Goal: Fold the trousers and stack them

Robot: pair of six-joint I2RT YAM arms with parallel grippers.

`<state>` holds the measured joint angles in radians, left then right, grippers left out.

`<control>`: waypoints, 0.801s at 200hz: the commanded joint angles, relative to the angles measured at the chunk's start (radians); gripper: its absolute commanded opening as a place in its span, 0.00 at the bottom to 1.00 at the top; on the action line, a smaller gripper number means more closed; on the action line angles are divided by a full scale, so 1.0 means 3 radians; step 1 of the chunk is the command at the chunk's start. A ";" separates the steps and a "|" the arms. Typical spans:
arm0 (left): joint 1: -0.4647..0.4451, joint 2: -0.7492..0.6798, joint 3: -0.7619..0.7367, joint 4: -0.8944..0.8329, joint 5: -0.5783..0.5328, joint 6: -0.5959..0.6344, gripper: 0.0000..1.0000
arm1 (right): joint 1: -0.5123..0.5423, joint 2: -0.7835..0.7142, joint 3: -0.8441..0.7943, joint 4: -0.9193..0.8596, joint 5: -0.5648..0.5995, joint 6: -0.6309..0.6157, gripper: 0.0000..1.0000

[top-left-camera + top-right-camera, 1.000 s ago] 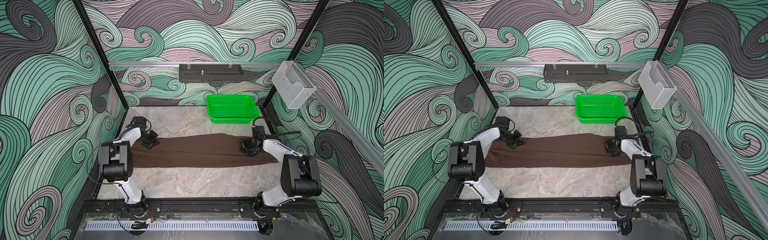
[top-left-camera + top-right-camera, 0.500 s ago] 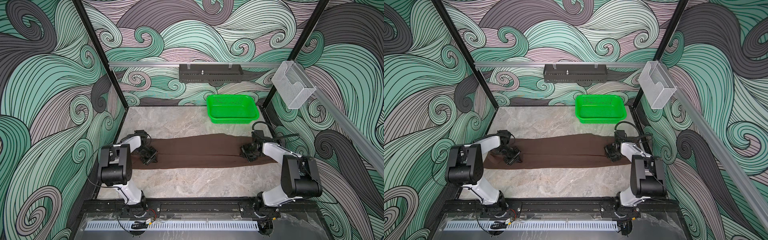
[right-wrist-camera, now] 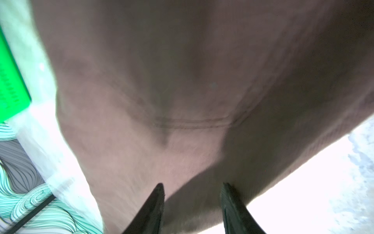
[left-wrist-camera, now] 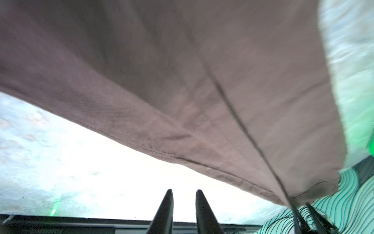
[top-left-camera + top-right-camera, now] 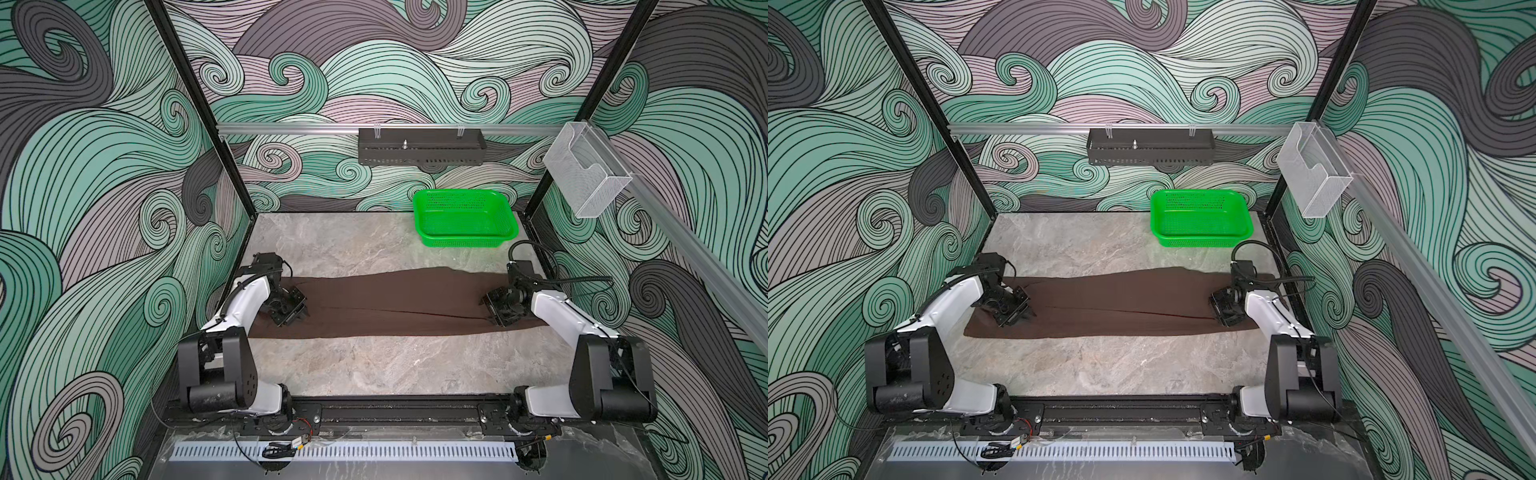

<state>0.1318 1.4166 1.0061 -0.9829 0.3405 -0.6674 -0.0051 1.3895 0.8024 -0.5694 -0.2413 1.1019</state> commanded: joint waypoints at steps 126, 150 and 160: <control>0.0871 0.0164 0.0450 -0.0065 0.0187 0.0030 0.28 | 0.0422 -0.0101 -0.0561 -0.0001 0.0180 -0.0015 0.39; 0.0915 0.0182 0.0456 -0.0055 0.0200 0.0041 0.28 | 0.0426 -0.0417 -0.0766 -0.0120 0.0284 -0.0073 0.40; 0.0920 0.0187 0.0456 -0.0039 0.0214 0.0041 0.28 | 0.0426 -0.0485 -0.0785 -0.0136 0.0320 -0.0081 0.41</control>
<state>0.3958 1.4597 1.1179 -0.9802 0.3862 -0.6685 0.1162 1.2915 0.5953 -0.5480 -0.2001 1.1034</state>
